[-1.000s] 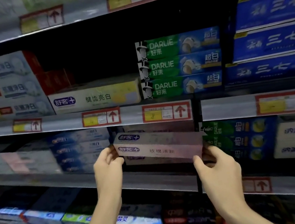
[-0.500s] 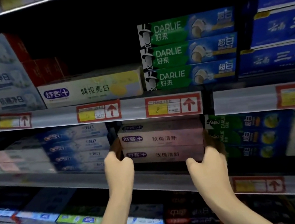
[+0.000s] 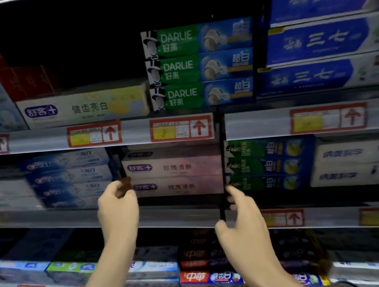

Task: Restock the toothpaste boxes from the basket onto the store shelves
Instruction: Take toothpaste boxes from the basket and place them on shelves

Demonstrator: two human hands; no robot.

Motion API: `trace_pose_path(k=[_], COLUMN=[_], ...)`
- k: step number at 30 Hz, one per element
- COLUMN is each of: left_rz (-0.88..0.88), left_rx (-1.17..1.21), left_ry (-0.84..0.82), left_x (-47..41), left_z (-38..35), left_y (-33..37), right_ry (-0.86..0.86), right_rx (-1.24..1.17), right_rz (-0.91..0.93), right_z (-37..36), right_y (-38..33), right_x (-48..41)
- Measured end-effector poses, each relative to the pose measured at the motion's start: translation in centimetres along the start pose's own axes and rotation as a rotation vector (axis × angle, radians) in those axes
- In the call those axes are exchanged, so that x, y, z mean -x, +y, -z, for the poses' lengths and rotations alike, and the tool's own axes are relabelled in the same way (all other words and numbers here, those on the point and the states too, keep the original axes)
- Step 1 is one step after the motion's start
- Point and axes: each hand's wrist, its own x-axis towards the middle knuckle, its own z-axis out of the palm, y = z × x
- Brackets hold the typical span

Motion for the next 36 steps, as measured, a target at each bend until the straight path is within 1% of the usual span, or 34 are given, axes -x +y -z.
trace_pose_path(k=[4,8,13,15,17,19,21,23,24,26,28,30,33,36], left_rz=[0.044,0.159,0.155,0.154,0.165,0.158,0.09,0.039,0.052,0.089,0.125,0.131,0.067,0.019], left_rx=[-0.047,-0.083,-0.227,-0.312,-0.387,-0.46,-0.625,-0.826,-0.901,-1.046,-1.177,-1.248,-1.265,-1.249], left_ry=[-0.167,-0.341,-0.594,-0.698,-0.804,-0.892,-1.016,-1.139,-1.184,-1.258,-1.311,-1.298,-1.237,-1.227], left_x=[3.3,7.4,13.6,15.9,18.4,20.7,22.8,24.7,25.6,27.1,27.9,27.8,27.3,27.0], left_z=[0.8,1.8,4.3,5.6,6.8,7.5,8.1,8.8,9.1,9.6,9.7,9.3,8.4,7.8], left_y=[0.9,3.4,5.4,5.1,4.4,3.2,1.9,0.6,-0.2,-1.7,-2.5,-3.2,-3.8,-4.2], right_ry=[-0.102,-0.183,-0.258,-0.331,-0.465,-0.642,-0.831,-0.997,-1.045,-1.061,-1.032,-0.988,-0.956,-0.991], right_rx=[0.07,0.154,0.189,0.246,0.351,0.522,0.789,1.073,1.172,1.251,1.24,1.197,1.158,1.197], right_rz=[0.046,0.126,0.2,0.24,0.281,0.315,0.296,0.191,0.136,0.095,0.14,0.225,0.296,0.283], right_z=[3.9,8.7,14.5,16.2,17.5,18.1,18.3,18.5,18.6,18.9,18.9,18.6,18.1,17.4], right_y=[0.9,0.9,0.3,0.5,1.3,2.9,5.2,7.6,8.5,9.5,9.7,9.5,9.5,10.8], right_x=[2.4,4.1,6.1,7.2,8.5,9.9,11.4,12.9,13.5,14.3,14.5,14.6,14.7,14.7])
